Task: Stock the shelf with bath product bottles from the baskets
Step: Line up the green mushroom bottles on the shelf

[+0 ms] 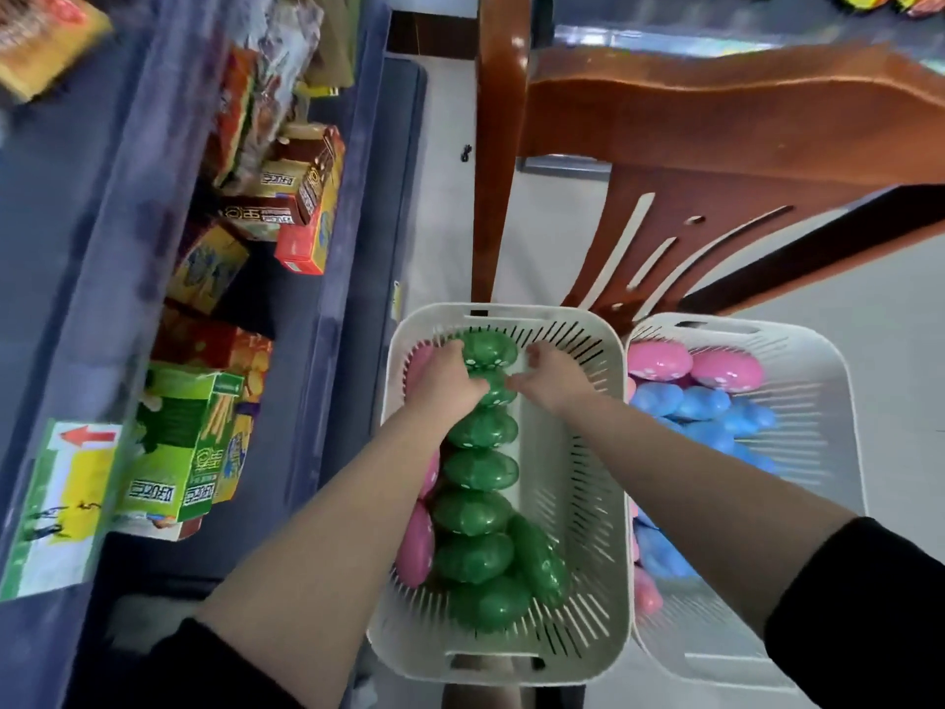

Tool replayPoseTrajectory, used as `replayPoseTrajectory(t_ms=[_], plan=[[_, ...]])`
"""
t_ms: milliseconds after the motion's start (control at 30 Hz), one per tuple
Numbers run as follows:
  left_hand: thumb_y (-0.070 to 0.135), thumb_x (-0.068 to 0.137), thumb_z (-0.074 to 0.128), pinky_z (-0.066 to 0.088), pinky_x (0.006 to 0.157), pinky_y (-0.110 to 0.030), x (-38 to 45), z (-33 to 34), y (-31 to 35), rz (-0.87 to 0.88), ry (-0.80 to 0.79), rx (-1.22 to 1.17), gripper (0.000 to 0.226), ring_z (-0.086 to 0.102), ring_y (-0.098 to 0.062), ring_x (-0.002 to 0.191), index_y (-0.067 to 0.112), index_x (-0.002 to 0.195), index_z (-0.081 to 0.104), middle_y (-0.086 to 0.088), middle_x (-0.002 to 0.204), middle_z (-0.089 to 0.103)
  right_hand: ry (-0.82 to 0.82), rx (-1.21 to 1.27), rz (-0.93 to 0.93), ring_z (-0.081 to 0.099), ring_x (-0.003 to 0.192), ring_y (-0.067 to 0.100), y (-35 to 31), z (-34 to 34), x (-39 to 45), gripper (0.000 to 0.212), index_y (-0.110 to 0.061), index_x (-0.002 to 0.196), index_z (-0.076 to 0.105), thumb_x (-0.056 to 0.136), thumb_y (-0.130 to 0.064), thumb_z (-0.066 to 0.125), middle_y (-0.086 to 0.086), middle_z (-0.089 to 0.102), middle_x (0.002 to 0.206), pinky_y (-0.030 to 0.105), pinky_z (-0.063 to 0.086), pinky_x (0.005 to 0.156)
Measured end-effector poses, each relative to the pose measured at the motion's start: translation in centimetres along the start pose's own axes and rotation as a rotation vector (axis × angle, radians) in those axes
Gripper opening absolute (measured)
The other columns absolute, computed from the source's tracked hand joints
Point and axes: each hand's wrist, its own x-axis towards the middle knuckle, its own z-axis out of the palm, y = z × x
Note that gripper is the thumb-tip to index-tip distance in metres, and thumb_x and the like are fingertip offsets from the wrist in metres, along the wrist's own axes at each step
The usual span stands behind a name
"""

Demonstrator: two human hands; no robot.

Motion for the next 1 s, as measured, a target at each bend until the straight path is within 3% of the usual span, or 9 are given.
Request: replayPoseTrajectory(t_ms=[200, 300, 367, 433, 533, 700, 833, 933, 1000], plan=[[0.017, 0.086, 0.060, 0.031, 0.067, -0.015, 2.7, 1.1, 0.6, -0.064, -0.027, -0.016, 0.031, 0.045, -0.010, 0.080, 0.013, 0.116, 0.058, -0.002, 0.097, 0.061, -0.056, 0.255, 0.129, 0.053, 0.096, 0.018, 0.8, 1.2, 4.4, 0.057, -0.003, 0.132, 0.042, 0.082, -0.012, 0.067, 0.013, 0.056, 0.124, 0.026, 0.043, 0.082], [0.011, 0.085, 0.059, 0.028, 0.063, -0.008, 3.7, 1.5, 0.5, -0.089, -0.033, -0.099, 0.031, 0.052, -0.014, 0.087, 0.012, 0.116, 0.059, -0.005, 0.105, 0.064, -0.064, 0.375, 0.183, 0.057, 0.101, 0.024, 1.0, 2.0, 6.0, 0.068, -0.007, 0.137, 0.037, 0.077, -0.008, 0.069, 0.014, 0.056, 0.125, 0.032, 0.049, 0.084], [0.009, 0.083, 0.060, 0.032, 0.063, -0.010, 4.4, 2.0, 0.3, -0.120, -0.051, -0.152, 0.035, 0.058, -0.019, 0.098, 0.011, 0.118, 0.056, -0.003, 0.104, 0.062, -0.105, 0.420, 0.195, 0.059, 0.102, 0.026, 1.3, 2.6, 6.8, 0.077, -0.009, 0.141, 0.032, 0.074, -0.005, 0.070, 0.016, 0.055, 0.127, 0.033, 0.052, 0.081], [0.011, 0.080, 0.061, 0.041, 0.073, -0.020, 4.9, 2.4, 0.2, -0.165, -0.060, -0.218, 0.041, 0.061, -0.023, 0.102, 0.009, 0.120, 0.053, -0.007, 0.109, 0.064, -0.136, 0.480, 0.214, 0.060, 0.106, 0.030, 1.8, 3.3, 7.7, 0.082, -0.011, 0.143, 0.031, 0.071, -0.003, 0.069, 0.017, 0.055, 0.128, 0.041, 0.052, 0.090], [0.011, 0.081, 0.059, 0.038, 0.070, -0.021, 5.3, 2.5, 0.0, -0.190, -0.039, -0.260, 0.038, 0.060, -0.019, 0.095, 0.011, 0.119, 0.055, -0.006, 0.108, 0.065, -0.107, 0.506, 0.199, 0.057, 0.112, 0.031, 2.0, 3.3, 7.8, 0.075, -0.008, 0.141, 0.036, 0.073, 0.000, 0.068, 0.017, 0.055, 0.128, 0.042, 0.047, 0.098], [-0.002, 0.083, 0.053, 0.036, 0.056, -0.013, 4.5, 2.1, -0.1, -0.196, -0.001, -0.451, 0.049, 0.052, -0.014, 0.088, 0.014, 0.130, 0.050, -0.002, 0.109, 0.059, -0.010, 0.496, 0.111, 0.059, 0.107, 0.027, 2.3, 2.1, 5.9, 0.053, -0.006, 0.126, 0.050, 0.076, 0.006, 0.061, 0.011, 0.062, 0.111, 0.037, 0.047, 0.096], [-0.010, 0.073, 0.057, 0.049, 0.081, -0.028, 2.3, 1.2, 0.3, -0.151, 0.029, -0.543, 0.061, 0.058, -0.019, 0.095, 0.018, 0.127, 0.051, -0.002, 0.108, 0.060, 0.054, 0.399, -0.011, 0.061, 0.094, 0.019, 2.0, 0.2, 3.5, 0.050, -0.009, 0.123, 0.053, 0.076, -0.002, 0.066, 0.004, 0.065, 0.101, 0.031, 0.048, 0.091], [-0.012, 0.067, 0.062, 0.050, 0.091, -0.038, -0.3, -0.2, 1.2, -0.078, 0.070, -0.585, 0.055, 0.062, -0.023, 0.098, 0.022, 0.110, 0.056, 0.002, 0.096, 0.062, 0.093, 0.333, -0.075, 0.058, 0.077, 0.016, 1.0, -1.7, 0.9, 0.052, -0.011, 0.124, 0.051, 0.075, -0.005, 0.069, 0.001, 0.063, 0.088, 0.019, 0.047, 0.067], [-0.008, 0.064, 0.071, 0.050, 0.092, -0.040, -2.2, -1.4, 1.9, -0.018, 0.101, -0.612, 0.051, 0.063, -0.026, 0.097, 0.020, 0.105, 0.057, 0.000, 0.094, 0.064, 0.099, 0.280, -0.128, 0.058, 0.076, 0.016, 0.1, -3.1, -0.8, 0.055, -0.010, 0.127, 0.049, 0.076, -0.006, 0.070, 0.005, 0.066, 0.094, 0.010, 0.041, 0.055]])
